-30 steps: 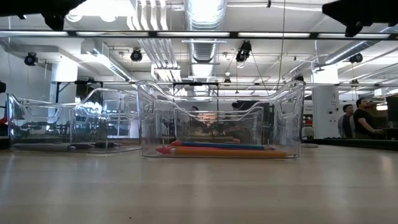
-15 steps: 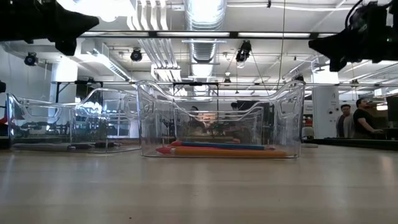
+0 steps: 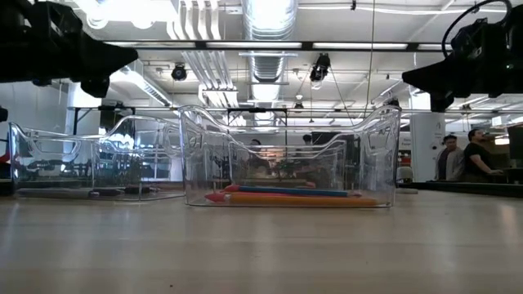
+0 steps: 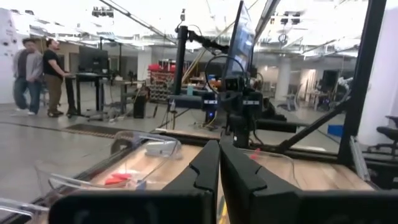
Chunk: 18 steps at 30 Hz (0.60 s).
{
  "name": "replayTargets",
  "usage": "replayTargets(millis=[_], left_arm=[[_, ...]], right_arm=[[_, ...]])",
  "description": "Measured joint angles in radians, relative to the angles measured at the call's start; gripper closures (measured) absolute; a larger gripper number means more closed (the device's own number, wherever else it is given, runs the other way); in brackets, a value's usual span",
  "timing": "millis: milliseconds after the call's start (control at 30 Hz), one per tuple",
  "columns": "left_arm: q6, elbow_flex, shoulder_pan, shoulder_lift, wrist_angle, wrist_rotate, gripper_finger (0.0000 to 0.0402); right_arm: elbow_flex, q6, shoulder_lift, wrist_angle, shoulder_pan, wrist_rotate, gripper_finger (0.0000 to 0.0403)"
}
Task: Sort crayons/erasers/pens/pencils in bins
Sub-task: Return to Home Position
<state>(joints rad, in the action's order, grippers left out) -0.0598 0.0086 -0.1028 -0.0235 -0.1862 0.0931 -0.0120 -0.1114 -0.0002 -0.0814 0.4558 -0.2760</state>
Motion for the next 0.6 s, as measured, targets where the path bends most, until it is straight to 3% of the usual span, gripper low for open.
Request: replayTargets(millis=[333,600], left_arm=[[0.006,0.0,0.001,0.001,0.016,-0.019,0.0402],[0.013,-0.001,0.001,0.001,0.014,-0.036,0.0402]], right_arm=[[0.0,0.058,0.0,0.002,-0.208,0.192,0.0394],[0.001,0.041,0.001,0.004,-0.253,0.2,0.0394]])
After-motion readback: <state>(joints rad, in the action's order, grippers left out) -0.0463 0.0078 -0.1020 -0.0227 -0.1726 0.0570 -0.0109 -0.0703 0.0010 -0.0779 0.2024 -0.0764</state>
